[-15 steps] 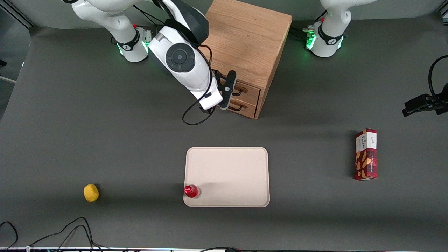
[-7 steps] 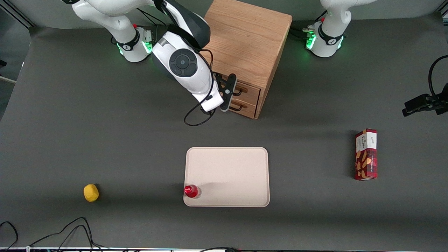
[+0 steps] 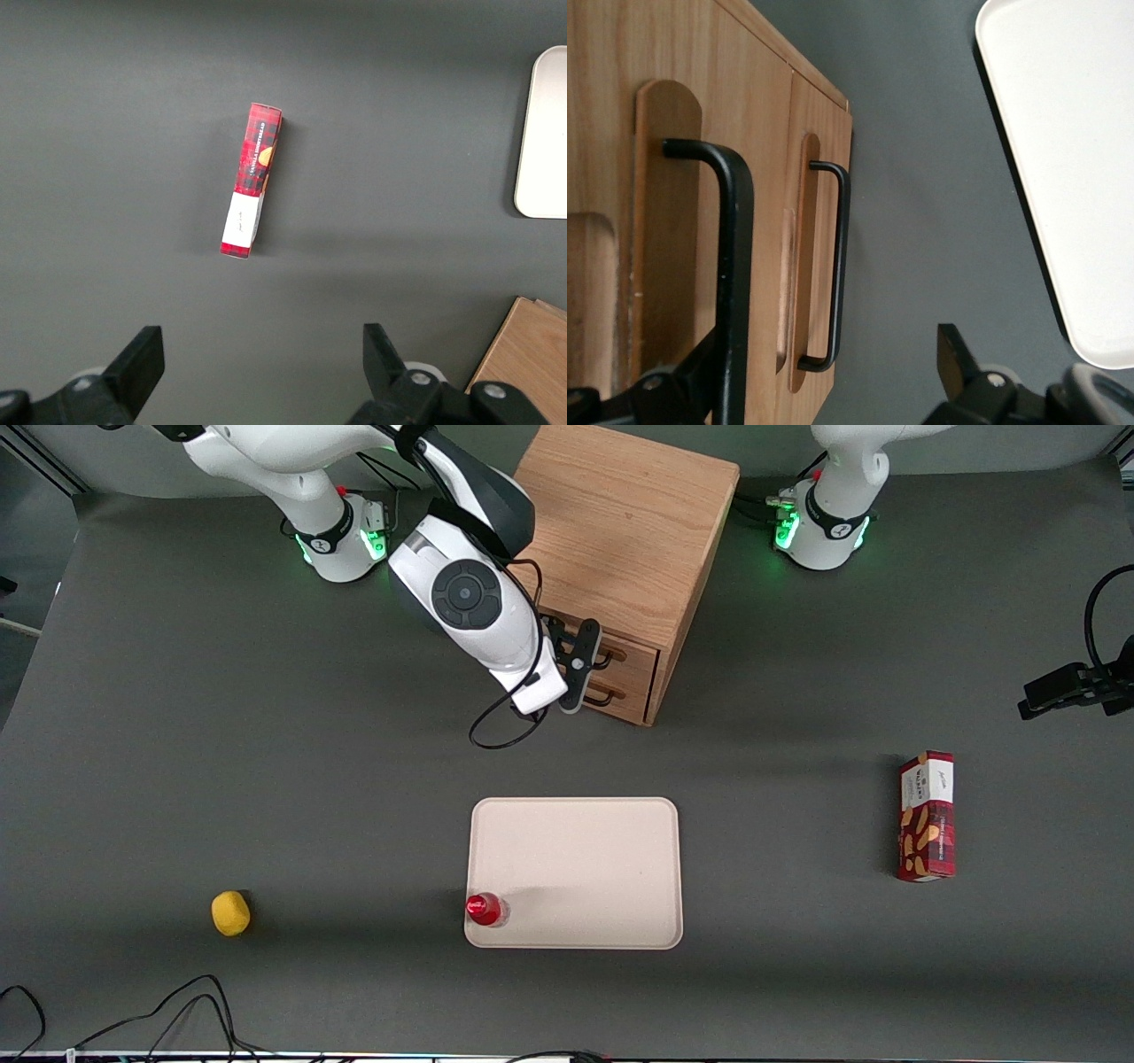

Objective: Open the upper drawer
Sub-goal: 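Pull the upper drawer handle outward from the cabinet with the right gripper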

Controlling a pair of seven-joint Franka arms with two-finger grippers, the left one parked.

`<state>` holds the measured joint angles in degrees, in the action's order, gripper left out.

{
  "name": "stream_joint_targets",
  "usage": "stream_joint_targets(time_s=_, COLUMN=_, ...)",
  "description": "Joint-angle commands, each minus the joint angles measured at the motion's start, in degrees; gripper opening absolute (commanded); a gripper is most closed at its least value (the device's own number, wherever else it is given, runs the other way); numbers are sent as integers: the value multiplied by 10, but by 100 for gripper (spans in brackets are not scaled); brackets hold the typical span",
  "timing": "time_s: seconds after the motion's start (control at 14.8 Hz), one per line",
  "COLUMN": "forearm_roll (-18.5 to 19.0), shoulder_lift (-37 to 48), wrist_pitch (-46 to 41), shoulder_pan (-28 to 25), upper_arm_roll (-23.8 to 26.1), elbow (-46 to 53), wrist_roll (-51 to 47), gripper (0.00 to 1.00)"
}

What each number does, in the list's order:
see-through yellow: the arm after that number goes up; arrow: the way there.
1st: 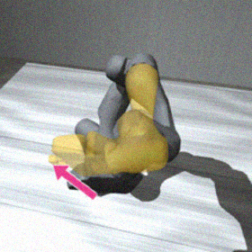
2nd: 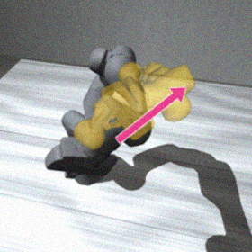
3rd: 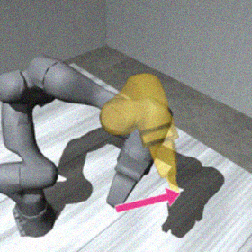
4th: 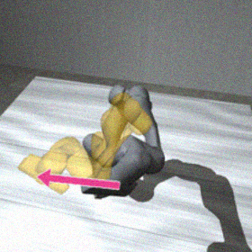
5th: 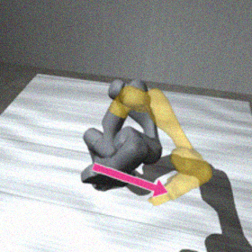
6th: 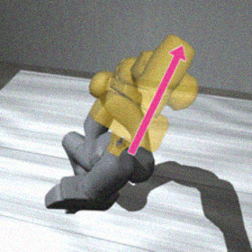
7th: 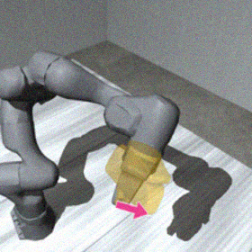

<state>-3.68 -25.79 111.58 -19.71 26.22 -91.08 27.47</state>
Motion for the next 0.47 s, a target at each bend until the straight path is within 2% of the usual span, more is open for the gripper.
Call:
stream_joint_targets(time_s=0.0, forearm_roll=11, shoulder_lift=-9, wrist_pitch=12, shoulder_pan=14, upper_arm_roll=-2, elbow=5, wrist_roll=20, gripper=100)
stream_joint_targets(time_s=0.41, forearm_roll=7, shoulder_lift=-9, wrist_pitch=12, shoulder_pan=35, upper_arm_roll=-17, elbow=14, wrist_roll=39, gripper=100)
